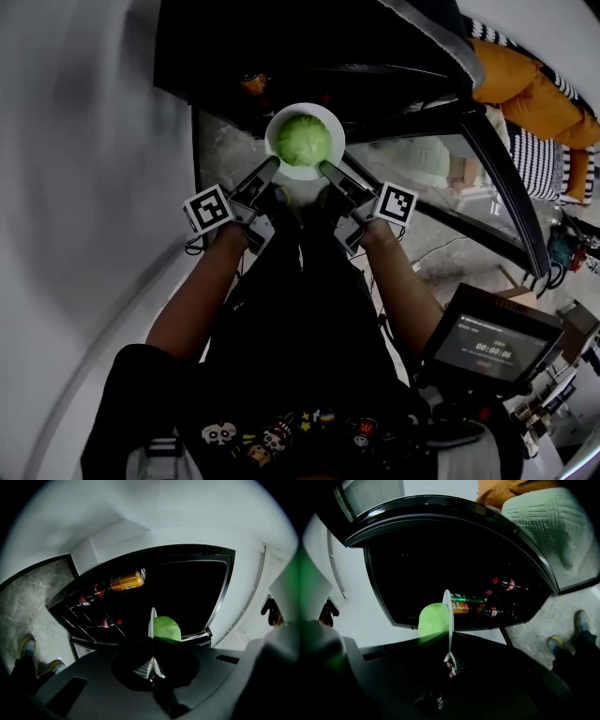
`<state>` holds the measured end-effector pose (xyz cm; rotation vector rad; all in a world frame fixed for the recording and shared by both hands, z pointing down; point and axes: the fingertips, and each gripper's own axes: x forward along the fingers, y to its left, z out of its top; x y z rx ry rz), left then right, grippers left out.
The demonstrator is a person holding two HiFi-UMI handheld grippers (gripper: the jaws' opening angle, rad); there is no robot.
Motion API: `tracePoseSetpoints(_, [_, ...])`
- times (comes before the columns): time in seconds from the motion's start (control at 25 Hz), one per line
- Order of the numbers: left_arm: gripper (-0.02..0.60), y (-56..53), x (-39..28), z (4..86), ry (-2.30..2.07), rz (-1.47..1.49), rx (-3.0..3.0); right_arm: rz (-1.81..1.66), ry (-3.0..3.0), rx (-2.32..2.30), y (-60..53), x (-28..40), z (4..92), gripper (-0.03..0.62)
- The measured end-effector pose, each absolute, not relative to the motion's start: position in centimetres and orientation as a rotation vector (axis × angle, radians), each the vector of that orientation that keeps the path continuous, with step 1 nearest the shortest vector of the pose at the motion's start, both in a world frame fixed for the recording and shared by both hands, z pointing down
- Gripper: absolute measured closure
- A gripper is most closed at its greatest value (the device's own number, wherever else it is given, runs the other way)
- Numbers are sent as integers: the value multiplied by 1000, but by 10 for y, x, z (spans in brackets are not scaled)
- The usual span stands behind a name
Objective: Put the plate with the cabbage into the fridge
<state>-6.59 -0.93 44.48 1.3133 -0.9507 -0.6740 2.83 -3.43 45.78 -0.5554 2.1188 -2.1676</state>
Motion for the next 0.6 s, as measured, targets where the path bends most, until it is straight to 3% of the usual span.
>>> tracePoseSetpoints(0.6, [572,-7,-71,450,-1014,-561,1284,-2272,2068,-543,-31,27,470,574])
